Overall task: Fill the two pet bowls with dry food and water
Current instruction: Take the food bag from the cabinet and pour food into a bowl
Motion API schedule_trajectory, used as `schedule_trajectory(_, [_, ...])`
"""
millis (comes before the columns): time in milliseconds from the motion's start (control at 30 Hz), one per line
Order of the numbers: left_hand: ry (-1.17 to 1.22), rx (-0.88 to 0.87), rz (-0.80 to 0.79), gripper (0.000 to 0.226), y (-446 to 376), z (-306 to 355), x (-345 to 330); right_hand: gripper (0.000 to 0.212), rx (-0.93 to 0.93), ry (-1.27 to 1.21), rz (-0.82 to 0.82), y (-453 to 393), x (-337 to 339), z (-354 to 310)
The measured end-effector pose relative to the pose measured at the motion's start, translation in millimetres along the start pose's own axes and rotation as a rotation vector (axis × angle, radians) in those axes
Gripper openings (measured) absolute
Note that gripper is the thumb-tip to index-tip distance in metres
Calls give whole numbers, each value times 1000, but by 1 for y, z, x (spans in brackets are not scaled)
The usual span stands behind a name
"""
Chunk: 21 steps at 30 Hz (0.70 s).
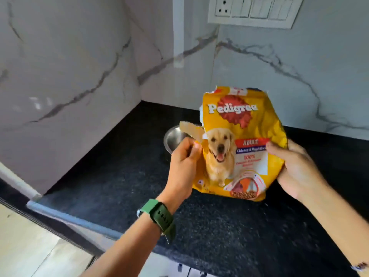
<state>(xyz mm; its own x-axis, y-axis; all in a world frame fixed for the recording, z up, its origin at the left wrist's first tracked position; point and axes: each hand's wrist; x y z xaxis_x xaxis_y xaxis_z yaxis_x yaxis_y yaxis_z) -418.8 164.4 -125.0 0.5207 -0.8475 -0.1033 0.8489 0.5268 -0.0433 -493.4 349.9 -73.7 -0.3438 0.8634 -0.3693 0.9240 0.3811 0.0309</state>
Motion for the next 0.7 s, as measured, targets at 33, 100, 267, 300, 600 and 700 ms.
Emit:
schedule_trajectory(33, [0,32,-2,18,4,-7,-3,31,1,-1,-6,3,9,5])
schedule_trajectory(100, [-13,85,3,19,7,-17,-10,21,23,5,7,5,26,15])
schedule_trajectory(267, [-35,123,17,25,5,-36,-9,42,15,-28,55,6,50,33])
schedule_trajectory(300, [-46,131,19,24,5,-40,-7,46,15,-36,52,8,52,36])
schedule_trajectory(600, [-98,56,-53,33,21,-56,18,67,93,-124,119,9,65,39])
schedule_trajectory(700, [-181,43,-238,49,28,-61,29,50,87,-110,127,3,69,47])
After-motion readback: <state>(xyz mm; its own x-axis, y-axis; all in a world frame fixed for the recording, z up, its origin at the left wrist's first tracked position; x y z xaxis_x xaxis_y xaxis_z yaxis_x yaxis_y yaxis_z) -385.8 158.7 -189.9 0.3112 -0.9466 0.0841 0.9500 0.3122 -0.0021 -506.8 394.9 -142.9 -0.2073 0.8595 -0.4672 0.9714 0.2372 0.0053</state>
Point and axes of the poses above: each hand's wrist, its own y-axis away from the middle knuckle, its own x-axis out of the back of the hand, z = x × y, and after that the axes turned 6 degrees about -y, right-handed
